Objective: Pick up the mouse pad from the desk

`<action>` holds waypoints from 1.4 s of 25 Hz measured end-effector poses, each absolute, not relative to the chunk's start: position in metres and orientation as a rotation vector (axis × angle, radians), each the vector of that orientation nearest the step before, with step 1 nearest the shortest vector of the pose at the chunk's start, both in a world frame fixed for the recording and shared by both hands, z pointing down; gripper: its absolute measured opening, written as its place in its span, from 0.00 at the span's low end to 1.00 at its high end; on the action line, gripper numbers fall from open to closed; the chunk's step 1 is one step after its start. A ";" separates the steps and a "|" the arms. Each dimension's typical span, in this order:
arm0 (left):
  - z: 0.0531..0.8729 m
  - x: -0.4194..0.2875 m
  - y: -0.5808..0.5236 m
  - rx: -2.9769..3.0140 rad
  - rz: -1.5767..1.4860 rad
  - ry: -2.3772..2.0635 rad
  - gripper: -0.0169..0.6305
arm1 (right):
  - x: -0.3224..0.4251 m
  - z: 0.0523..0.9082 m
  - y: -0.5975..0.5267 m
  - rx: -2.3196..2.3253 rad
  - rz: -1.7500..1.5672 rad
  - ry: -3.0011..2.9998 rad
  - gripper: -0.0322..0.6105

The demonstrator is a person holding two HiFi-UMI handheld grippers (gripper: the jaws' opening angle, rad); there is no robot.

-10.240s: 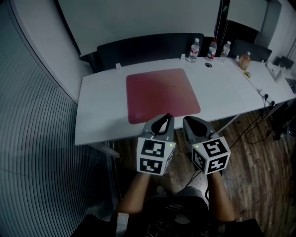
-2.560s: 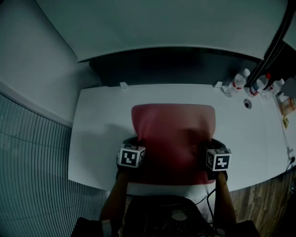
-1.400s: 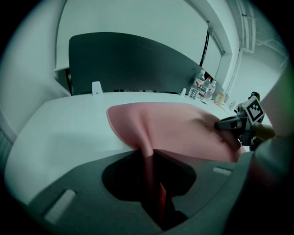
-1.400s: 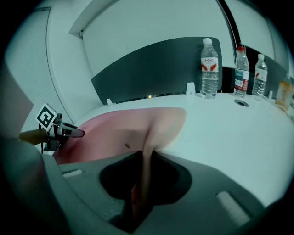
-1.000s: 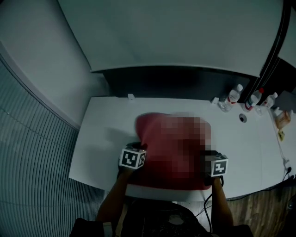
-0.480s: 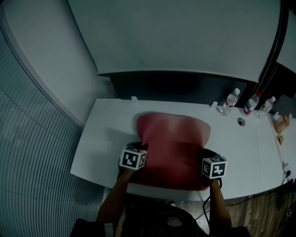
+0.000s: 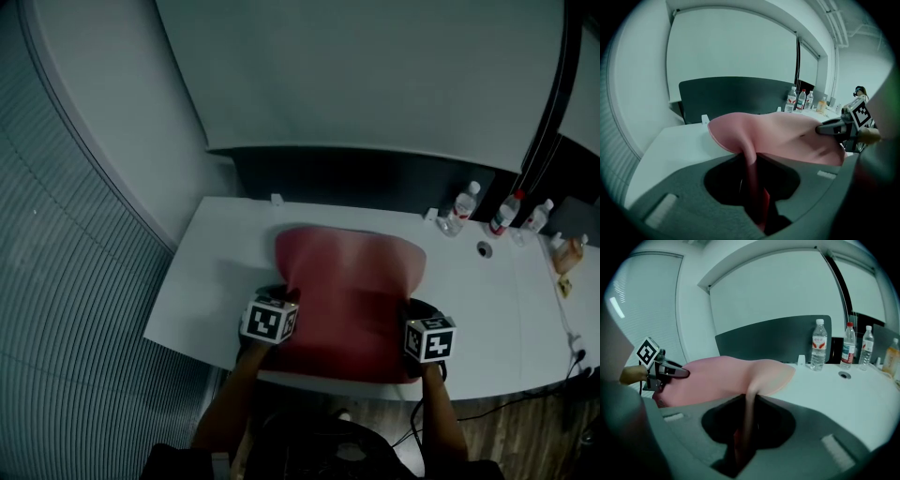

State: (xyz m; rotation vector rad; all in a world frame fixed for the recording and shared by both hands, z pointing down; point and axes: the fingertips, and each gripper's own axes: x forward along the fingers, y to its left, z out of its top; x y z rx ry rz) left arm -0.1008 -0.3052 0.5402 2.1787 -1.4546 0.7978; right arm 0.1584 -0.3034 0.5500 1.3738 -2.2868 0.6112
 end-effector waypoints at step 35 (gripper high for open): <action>0.437 -0.084 -0.256 2.332 0.706 -1.587 0.15 | 0.169 0.462 -0.264 1.510 0.386 -2.331 0.14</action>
